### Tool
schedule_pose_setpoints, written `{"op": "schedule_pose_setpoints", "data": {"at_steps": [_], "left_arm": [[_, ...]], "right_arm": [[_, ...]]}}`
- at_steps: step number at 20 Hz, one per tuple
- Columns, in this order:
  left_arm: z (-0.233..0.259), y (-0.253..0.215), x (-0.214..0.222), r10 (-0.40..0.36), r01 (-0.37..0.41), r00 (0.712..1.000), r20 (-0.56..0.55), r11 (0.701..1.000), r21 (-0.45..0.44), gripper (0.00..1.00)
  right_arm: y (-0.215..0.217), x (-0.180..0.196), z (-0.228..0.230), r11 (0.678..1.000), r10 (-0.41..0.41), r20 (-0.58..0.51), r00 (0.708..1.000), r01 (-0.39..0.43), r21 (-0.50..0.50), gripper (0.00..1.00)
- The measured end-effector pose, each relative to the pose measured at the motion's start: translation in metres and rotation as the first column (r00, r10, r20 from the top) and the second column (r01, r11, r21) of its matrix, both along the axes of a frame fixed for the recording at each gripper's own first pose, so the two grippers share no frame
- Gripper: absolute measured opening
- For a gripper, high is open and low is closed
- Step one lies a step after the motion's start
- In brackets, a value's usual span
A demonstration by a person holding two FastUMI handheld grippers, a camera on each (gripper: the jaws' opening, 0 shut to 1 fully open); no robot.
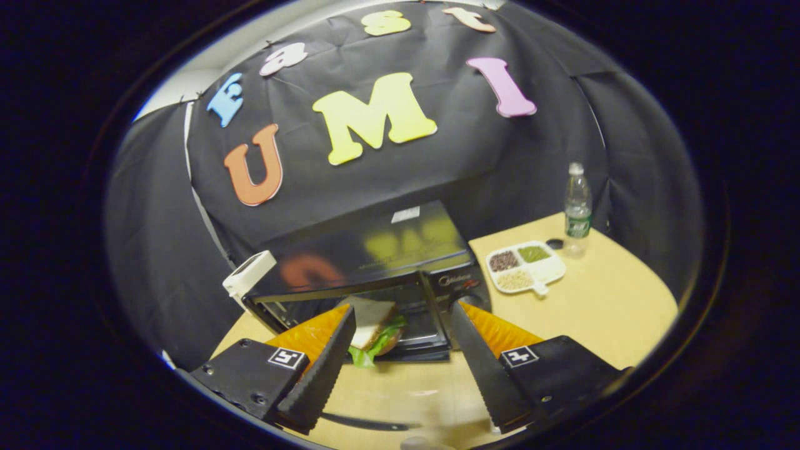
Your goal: Open the electric oven with the left hand, put the food in, and close the electric oven.
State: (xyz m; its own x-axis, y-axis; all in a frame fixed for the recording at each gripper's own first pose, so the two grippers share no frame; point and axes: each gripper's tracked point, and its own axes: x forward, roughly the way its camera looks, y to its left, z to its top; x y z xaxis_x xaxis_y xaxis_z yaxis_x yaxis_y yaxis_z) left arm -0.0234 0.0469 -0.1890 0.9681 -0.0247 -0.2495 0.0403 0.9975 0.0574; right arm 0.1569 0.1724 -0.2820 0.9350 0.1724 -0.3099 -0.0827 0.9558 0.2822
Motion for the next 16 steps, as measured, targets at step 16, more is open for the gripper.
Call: {"op": "schedule_pose_setpoints", "data": {"at_steps": [16], "left_arm": [[-0.119,-0.048,-0.006,-0.019,0.019,0.988,-0.152,1.000,0.002,0.96]], "right_arm": [[-0.176,-0.157,0.146,0.964,-0.089,0.218,0.972,0.139,-0.225,0.98]]}}
